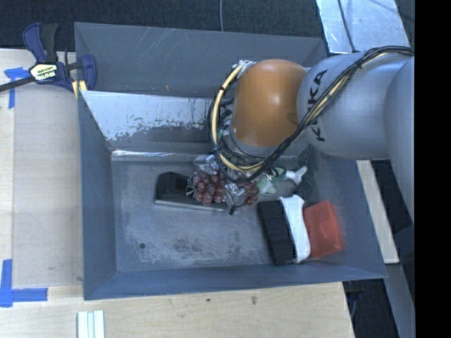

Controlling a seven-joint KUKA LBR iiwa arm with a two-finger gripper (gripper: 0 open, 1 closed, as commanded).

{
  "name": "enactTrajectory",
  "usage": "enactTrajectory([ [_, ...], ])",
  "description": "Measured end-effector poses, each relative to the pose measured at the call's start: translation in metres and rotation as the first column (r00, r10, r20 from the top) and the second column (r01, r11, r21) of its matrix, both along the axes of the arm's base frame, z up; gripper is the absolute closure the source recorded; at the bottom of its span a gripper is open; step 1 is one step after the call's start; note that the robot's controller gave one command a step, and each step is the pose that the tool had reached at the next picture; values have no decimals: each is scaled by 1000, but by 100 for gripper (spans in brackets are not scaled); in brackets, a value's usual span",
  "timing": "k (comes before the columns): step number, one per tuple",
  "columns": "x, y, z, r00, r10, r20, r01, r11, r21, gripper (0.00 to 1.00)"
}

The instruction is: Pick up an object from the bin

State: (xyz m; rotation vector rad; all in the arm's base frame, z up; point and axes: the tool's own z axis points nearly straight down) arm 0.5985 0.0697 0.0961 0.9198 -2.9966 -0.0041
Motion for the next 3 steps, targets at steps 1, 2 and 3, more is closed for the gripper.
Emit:
enactTrajectory([
  [1,0,0,0,1000,-1,1,1,1000,0,100],
  [2,1,0,-1,1000,-1,3,1,1000,1,100],
  [3,1,0,-1,1000,-2,3,2,1000,1,100],
])
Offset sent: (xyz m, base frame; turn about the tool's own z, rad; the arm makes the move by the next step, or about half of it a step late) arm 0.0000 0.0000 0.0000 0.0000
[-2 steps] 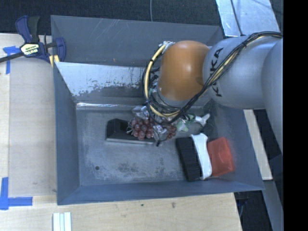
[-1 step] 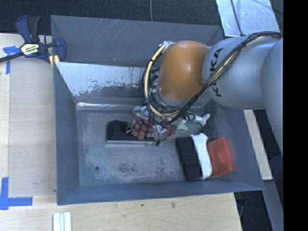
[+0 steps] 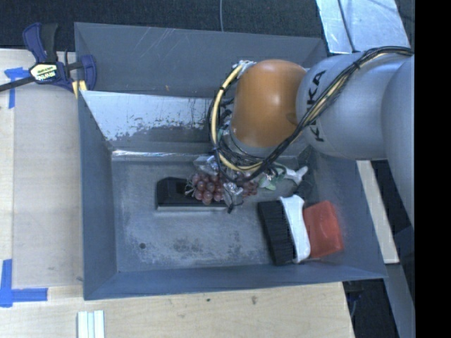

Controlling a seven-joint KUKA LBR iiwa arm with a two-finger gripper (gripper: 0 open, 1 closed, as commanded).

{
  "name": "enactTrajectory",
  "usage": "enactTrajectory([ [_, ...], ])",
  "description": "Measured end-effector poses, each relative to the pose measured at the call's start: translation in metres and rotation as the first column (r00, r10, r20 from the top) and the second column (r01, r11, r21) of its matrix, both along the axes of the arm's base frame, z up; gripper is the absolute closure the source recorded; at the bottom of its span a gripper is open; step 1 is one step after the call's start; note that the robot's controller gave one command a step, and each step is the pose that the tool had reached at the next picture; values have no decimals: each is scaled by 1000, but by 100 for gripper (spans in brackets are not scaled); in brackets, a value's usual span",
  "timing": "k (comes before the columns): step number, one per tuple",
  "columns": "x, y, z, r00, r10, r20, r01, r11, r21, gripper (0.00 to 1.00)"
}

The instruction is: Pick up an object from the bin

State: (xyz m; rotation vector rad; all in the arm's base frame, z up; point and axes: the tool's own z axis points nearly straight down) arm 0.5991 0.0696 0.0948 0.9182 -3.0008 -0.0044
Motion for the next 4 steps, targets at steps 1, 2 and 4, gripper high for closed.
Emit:
enactTrajectory([
  [1,0,0,0,1000,0,0,0,1000,1,100],
  [2,0,1,-1,1000,0,0,0,1000,2,100],
  [4,-1,1,-3,1000,0,1,0,1000,3,100],
])
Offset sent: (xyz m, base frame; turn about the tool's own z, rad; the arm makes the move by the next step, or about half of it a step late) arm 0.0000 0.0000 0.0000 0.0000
